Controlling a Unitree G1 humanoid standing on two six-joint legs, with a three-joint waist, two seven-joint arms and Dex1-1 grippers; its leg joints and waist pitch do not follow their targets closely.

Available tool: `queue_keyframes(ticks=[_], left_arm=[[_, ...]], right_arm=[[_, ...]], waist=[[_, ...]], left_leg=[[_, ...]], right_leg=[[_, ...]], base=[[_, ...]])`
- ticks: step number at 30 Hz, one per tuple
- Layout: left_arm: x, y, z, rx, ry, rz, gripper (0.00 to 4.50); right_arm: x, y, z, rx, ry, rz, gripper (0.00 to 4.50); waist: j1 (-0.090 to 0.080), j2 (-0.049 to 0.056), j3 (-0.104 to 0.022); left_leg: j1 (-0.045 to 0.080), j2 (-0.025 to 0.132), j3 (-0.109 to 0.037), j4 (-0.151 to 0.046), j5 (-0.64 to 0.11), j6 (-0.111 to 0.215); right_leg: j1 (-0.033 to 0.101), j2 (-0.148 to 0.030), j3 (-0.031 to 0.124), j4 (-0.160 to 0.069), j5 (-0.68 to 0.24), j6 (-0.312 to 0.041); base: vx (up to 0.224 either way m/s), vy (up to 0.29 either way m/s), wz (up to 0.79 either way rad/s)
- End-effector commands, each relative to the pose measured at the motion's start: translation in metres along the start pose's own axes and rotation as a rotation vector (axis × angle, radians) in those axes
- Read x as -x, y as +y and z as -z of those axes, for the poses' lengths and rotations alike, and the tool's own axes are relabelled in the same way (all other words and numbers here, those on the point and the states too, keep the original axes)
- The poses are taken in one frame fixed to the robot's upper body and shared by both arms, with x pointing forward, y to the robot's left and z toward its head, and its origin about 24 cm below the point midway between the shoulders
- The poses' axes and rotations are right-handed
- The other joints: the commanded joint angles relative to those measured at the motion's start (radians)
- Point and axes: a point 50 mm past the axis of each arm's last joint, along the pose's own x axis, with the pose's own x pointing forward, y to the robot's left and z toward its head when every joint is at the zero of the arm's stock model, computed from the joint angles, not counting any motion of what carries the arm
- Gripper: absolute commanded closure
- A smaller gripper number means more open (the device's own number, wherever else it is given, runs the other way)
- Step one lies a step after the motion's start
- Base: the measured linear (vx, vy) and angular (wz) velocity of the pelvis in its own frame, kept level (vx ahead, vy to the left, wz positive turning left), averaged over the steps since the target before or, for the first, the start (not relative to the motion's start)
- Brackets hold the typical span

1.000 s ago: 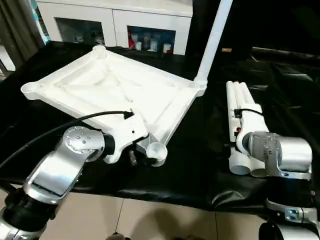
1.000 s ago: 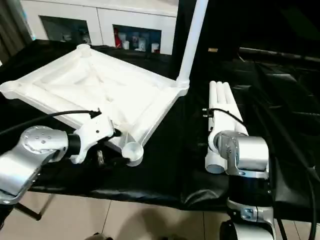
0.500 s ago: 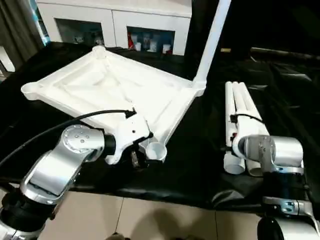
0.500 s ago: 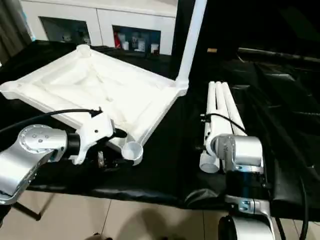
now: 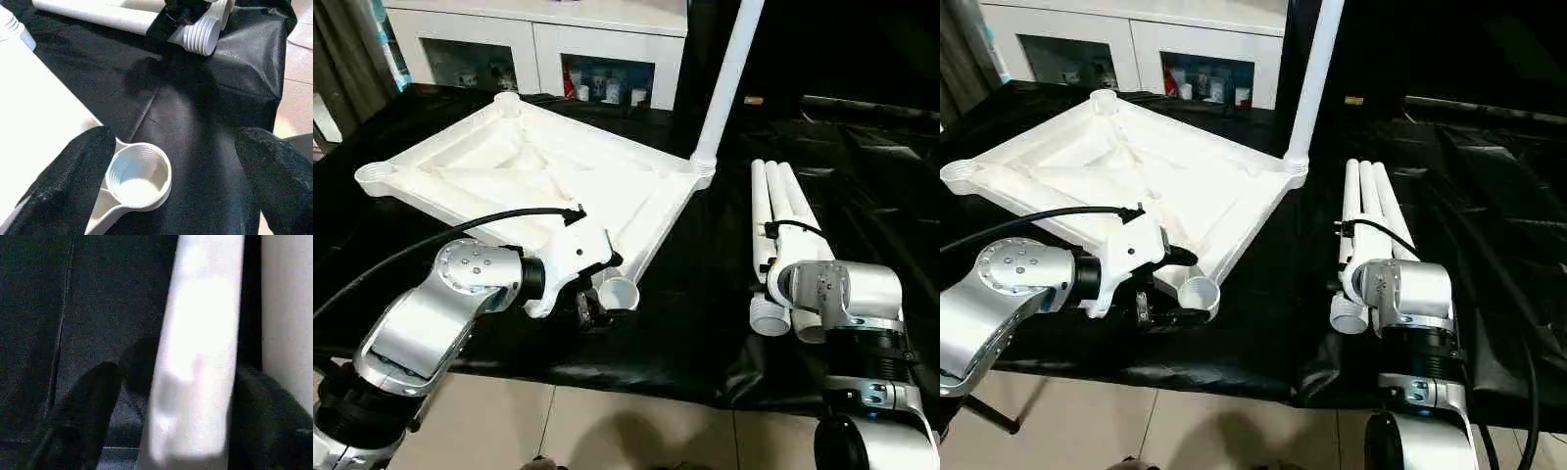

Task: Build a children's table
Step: Pick table leg

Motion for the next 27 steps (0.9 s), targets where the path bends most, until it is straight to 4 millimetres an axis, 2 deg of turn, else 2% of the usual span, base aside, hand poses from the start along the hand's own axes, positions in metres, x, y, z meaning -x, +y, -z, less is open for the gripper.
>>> queue_keyframes(ticks=[1, 2, 10, 12, 14, 17, 18, 19, 21, 24, 27], left_arm=[[0.001, 0.003, -0.004, -0.004, -0.004, -0.008, 0.00], [0.001, 0.003, -0.004, -0.002, -0.006, -0.008, 0.00], [-0.001, 0.009, -0.006, 0.021, -0.054, -0.048, 0.00], [-0.002, 0.013, -0.009, 0.043, -0.096, -0.074, 0.00], [-0.004, 0.024, -0.016, 0.084, -0.181, -0.137, 0.00], [-0.005, 0.035, -0.022, 0.131, -0.254, -0.200, 0.00], [-0.006, 0.037, -0.023, 0.142, -0.270, -0.207, 0.00], [-0.006, 0.040, -0.026, 0.165, -0.302, -0.214, 0.00], [-0.010, 0.047, -0.034, 0.271, -0.407, -0.227, 0.00], [-0.012, 0.052, -0.038, 0.327, -0.447, -0.234, 0.00], [-0.017, 0.057, -0.050, 0.469, -0.564, -0.196, 0.00]], right_arm=[[-0.002, -0.002, 0.001, -0.026, 0.008, 0.001, 1.19], [-0.002, -0.002, 0.001, -0.032, 0.007, 0.002, 1.40], [-0.004, -0.006, 0.001, -0.087, -0.035, 0.018, 1.94], [-0.004, -0.006, -0.002, -0.099, -0.065, 0.019, 2.20], [-0.001, -0.005, -0.011, -0.139, -0.150, 0.011, 2.32], [0.003, -0.003, -0.022, -0.187, -0.268, -0.001, 2.57], [0.003, -0.003, -0.024, -0.195, -0.284, -0.005, 2.58], [0.005, -0.002, -0.028, -0.210, -0.320, -0.013, 2.60], [0.015, 0.001, -0.042, -0.266, -0.497, -0.066, 2.62], [0.022, 0.002, -0.049, -0.264, -0.599, -0.085, 2.63], [0.039, 0.010, -0.061, -0.258, -0.782, -0.167, 2.64]], waist=[[0.001, 0.004, -0.072], [0.001, 0.004, -0.072], [0.002, 0.006, -0.074], [0.000, 0.006, -0.074], [0.002, 0.010, -0.075], [0.002, 0.007, -0.077], [0.003, 0.010, -0.078], [0.002, 0.009, -0.079], [0.003, 0.011, -0.082], [0.005, 0.010, -0.083], [0.004, 0.009, -0.084]], left_leg=[[0.010, 0.045, -0.026, -0.064, -0.141, -0.051], [0.009, 0.046, -0.026, -0.064, -0.138, -0.050], [0.011, 0.046, -0.027, -0.064, -0.143, -0.055], [0.010, 0.044, -0.025, -0.063, -0.145, -0.052], [0.011, 0.043, -0.026, -0.062, -0.146, -0.052], [0.007, 0.042, -0.025, -0.061, -0.145, -0.046], [0.010, 0.043, -0.026, -0.061, -0.141, -0.043], [0.006, 0.043, -0.026, -0.061, -0.131, -0.038], [0.006, 0.043, -0.023, -0.059, -0.122, -0.034], [0.001, 0.043, -0.024, -0.058, -0.103, -0.008], [0.000, 0.042, -0.021, -0.055, -0.093, 0.012]], right_leg=[[0.048, -0.074, 0.066, -0.079, -0.294, -0.107], [0.048, -0.074, 0.065, -0.078, -0.292, -0.106], [0.047, -0.073, 0.064, -0.078, -0.293, -0.107], [0.047, -0.072, 0.064, -0.080, -0.292, -0.105], [0.047, -0.073, 0.064, -0.080, -0.288, -0.107], [0.050, -0.073, 0.063, -0.080, -0.270, -0.111], [0.049, -0.073, 0.063, -0.079, -0.259, -0.111], [0.051, -0.071, 0.063, -0.076, -0.234, -0.115], [0.051, -0.073, 0.064, -0.074, -0.207, -0.125], [0.054, -0.072, 0.062, -0.070, -0.167, -0.138], [0.056, -0.071, 0.062, -0.067, -0.138, -0.152]], base=[[0.000, 0.000, 0.00], [0.000, 0.000, 0.00], [0.000, 0.000, 0.00], [0.000, 0.000, 0.00], [0.000, 0.000, 0.00], [0.000, 0.000, 0.00], [0.000, 0.000, 0.00], [0.000, 0.000, 0.00], [0.000, 0.000, 0.00], [0.000, 0.000, 0.00], [0.000, 0.000, 0.00]])
